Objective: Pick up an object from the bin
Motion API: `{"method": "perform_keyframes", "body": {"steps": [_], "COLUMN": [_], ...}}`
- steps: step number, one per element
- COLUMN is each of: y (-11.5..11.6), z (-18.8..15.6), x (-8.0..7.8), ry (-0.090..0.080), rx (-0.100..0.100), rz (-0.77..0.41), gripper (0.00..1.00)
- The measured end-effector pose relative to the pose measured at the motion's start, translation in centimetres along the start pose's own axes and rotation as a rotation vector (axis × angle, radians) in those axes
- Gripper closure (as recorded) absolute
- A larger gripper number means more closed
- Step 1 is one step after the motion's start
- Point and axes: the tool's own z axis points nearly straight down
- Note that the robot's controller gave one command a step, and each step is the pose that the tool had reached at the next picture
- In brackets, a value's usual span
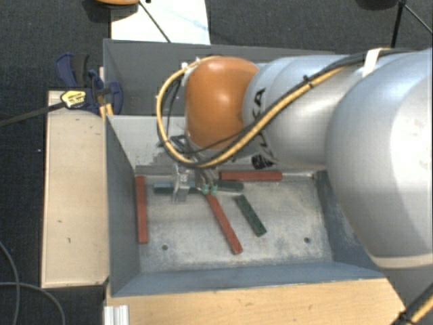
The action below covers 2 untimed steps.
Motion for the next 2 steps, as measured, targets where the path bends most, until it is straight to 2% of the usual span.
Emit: {"method": "perform_keyframes", "body": {"steps": [1,2], "y": [0.0,-1.1], "z": [0.0,-7.4], "x": [0.0,-0.3], "ry": [0.000,0.001], "rx": [0.000,0.001], "rz": [0.001,0.022], "gripper": [1.00,1.00]}}
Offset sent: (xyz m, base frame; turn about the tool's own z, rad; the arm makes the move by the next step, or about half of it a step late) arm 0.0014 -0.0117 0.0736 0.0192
